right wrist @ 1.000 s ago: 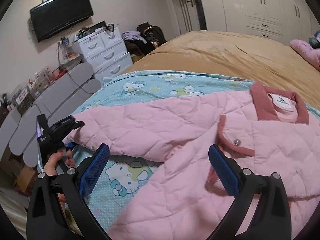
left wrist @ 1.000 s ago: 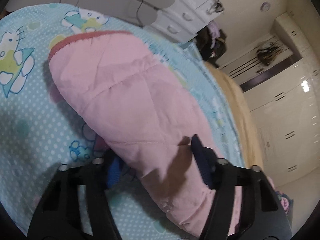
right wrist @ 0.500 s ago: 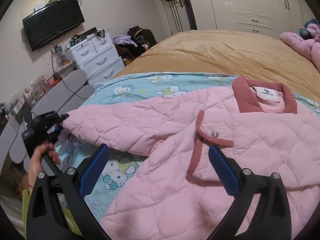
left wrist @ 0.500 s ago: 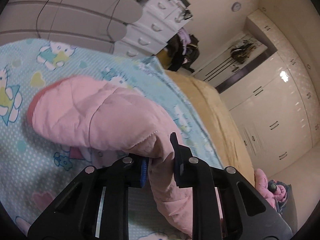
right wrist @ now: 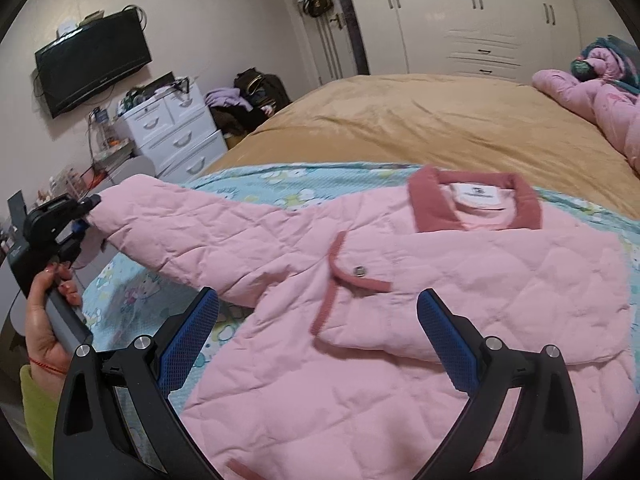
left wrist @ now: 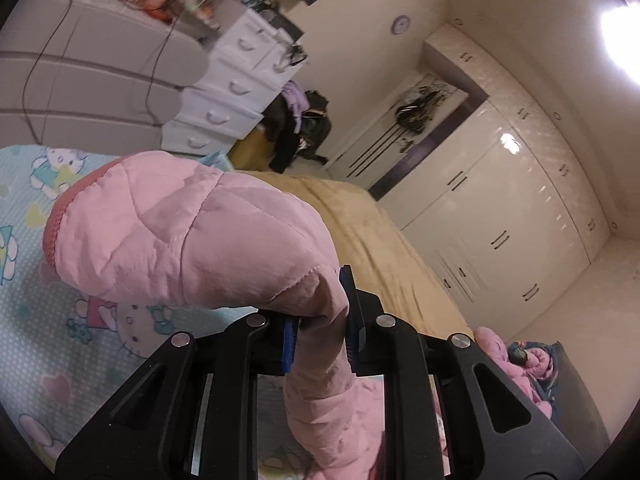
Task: Fold large clothes
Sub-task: 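Carry the lifted sleeve across the jacket front toward the right tool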
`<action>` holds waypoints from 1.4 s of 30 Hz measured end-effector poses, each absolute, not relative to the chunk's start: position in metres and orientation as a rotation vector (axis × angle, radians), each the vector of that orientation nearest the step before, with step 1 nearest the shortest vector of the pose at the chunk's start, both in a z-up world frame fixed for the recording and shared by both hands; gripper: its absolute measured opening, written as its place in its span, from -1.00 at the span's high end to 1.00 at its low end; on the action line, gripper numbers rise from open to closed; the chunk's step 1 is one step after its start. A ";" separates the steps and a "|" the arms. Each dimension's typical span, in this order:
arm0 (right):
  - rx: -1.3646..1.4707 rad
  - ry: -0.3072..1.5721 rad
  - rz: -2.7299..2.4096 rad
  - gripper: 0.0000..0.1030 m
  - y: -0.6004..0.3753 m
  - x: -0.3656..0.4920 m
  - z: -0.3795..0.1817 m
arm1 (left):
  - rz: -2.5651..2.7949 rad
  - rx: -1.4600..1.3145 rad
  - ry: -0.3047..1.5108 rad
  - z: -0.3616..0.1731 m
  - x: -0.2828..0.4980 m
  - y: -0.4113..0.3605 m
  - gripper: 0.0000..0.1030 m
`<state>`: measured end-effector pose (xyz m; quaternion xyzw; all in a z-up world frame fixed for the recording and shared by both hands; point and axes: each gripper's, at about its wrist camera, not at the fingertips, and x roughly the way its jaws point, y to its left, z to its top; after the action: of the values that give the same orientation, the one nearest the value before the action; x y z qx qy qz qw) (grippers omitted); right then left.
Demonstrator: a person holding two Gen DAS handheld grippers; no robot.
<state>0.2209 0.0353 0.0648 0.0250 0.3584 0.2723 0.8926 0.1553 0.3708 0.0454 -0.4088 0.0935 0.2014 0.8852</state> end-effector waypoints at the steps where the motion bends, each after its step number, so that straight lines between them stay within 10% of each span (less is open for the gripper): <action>1: 0.058 0.740 0.555 -0.92 0.028 0.222 0.066 | 0.413 -0.844 0.189 0.049 0.156 0.367 0.78; 42: 0.290 0.667 0.282 -0.92 -0.152 0.240 0.052 | -0.146 -0.463 0.273 0.094 0.234 0.154 0.78</action>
<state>0.2402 -0.1524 0.0516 0.1413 0.3251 0.1372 0.9249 0.2341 0.1545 0.0941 -0.2287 0.1349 -0.0722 0.9614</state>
